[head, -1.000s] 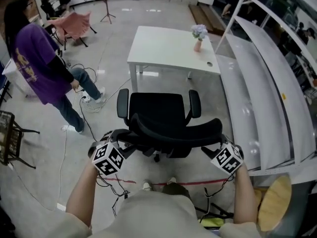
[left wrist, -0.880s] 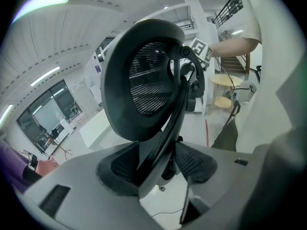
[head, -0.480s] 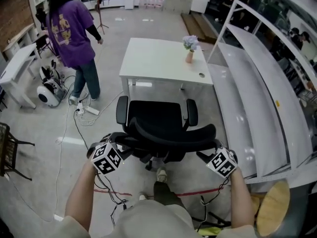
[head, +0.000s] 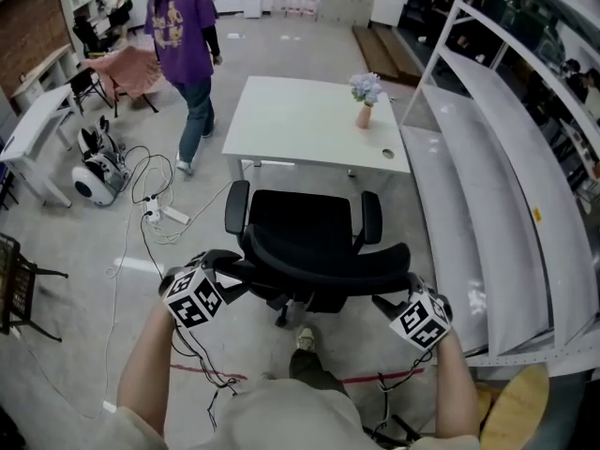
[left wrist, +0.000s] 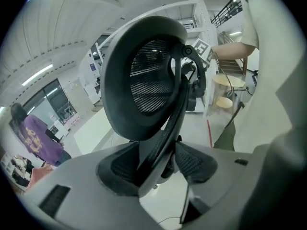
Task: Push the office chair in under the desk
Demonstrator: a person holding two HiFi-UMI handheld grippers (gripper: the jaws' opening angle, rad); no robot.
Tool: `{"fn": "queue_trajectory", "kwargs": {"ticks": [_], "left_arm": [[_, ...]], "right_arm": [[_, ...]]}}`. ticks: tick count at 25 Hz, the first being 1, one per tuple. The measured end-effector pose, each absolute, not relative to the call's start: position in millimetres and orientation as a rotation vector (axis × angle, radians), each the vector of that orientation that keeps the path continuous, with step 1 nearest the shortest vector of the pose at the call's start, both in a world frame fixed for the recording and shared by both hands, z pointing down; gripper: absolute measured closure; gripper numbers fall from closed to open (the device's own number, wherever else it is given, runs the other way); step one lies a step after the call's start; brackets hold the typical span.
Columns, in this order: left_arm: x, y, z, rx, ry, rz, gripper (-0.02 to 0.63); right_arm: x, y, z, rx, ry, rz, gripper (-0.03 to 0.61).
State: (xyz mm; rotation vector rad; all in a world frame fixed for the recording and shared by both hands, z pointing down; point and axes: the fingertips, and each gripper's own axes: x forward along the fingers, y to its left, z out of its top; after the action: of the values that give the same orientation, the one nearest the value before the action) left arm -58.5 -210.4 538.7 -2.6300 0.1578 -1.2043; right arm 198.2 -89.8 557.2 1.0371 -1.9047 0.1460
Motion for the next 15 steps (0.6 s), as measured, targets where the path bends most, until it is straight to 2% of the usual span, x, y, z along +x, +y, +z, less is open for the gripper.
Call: {"fn": "queue_trajectory", "kwargs": {"ticks": [15], "left_arm": [[21.0,-298.9,542.2,-2.622,0.161,-1.260,0.379]], "right_arm": [[278.0,-180.3,555.9,1.062,-1.936,0.083,0.357]]}}
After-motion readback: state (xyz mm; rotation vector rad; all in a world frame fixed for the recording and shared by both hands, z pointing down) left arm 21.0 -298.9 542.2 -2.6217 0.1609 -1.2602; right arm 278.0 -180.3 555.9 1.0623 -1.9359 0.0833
